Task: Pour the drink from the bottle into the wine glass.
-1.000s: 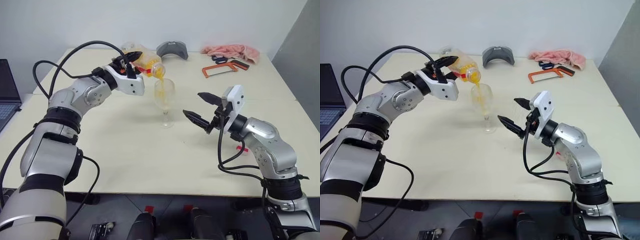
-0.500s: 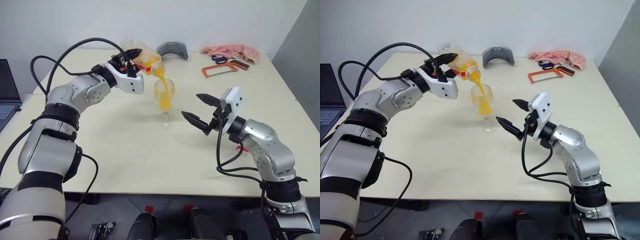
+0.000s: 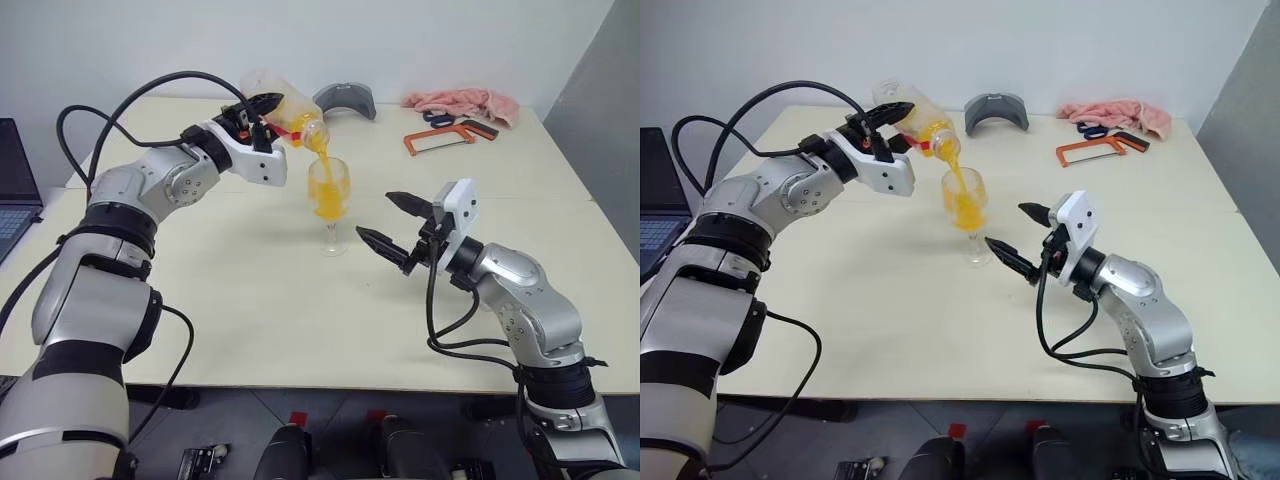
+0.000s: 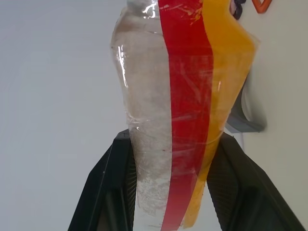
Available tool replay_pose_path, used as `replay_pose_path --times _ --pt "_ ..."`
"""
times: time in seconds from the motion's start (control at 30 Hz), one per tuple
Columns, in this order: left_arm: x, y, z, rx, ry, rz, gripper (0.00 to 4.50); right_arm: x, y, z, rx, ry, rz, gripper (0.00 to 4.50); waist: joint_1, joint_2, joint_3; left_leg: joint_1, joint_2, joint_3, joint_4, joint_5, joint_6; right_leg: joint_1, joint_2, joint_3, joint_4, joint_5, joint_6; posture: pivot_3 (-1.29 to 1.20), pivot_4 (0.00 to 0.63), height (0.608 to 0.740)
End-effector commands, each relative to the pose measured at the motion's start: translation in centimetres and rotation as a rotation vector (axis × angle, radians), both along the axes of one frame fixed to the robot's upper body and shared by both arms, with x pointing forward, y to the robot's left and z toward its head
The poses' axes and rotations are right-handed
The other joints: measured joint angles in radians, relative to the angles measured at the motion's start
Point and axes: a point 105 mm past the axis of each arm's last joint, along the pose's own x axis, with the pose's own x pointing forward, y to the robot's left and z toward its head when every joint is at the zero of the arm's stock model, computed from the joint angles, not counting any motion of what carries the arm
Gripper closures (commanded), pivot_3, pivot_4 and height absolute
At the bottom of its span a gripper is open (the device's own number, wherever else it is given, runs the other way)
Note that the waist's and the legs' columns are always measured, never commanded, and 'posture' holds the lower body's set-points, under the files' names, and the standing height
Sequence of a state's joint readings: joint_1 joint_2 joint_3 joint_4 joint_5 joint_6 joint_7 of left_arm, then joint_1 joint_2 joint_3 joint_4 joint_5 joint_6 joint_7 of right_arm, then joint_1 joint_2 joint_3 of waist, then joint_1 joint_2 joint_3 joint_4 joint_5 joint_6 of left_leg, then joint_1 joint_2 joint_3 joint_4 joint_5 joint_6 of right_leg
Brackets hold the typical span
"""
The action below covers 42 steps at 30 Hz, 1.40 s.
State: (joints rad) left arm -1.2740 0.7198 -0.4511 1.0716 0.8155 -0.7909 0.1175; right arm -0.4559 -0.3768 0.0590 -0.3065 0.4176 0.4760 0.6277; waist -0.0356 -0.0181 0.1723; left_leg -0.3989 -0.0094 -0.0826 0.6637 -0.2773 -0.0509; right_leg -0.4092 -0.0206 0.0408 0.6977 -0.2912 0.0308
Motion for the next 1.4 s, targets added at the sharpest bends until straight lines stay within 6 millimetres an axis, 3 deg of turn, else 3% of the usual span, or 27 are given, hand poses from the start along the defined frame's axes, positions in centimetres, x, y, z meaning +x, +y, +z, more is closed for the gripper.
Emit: replay_pose_path --times 0.03,1.13,1.4 --pt "-0.33 0.17 2.57 -0.011 -0.074 -0.001 2.82 -0.51 0.18 1.19 0.019 -0.051 0.006 0.00 0.000 0.000 0.000 0.000 0.000 0.000 0.000 0.000 0.000 0.000 0.000 0.000 0.000 0.000 0.000 0.00 0.150 0.740" --pt "-0.23 0.18 2.62 0.000 -0.080 0.004 2.82 -0.66 0.80 0.93 0.031 -0.044 0.012 0.00 0.000 0.000 0.000 0.000 0.000 0.000 0.000 0.000 0.000 0.000 0.000 0.000 0.000 0.000 0.000 0.00 0.150 0.740" --pt "0.30 0.44 1.75 -0.157 0.030 0.013 2.82 -0.71 0.90 0.98 0.025 -0.053 0.011 0.00 0.000 0.000 0.000 0.000 0.000 0.000 0.000 0.000 0.000 0.000 0.000 0.000 0.000 0.000 0.000 0.00 0.150 0.740"
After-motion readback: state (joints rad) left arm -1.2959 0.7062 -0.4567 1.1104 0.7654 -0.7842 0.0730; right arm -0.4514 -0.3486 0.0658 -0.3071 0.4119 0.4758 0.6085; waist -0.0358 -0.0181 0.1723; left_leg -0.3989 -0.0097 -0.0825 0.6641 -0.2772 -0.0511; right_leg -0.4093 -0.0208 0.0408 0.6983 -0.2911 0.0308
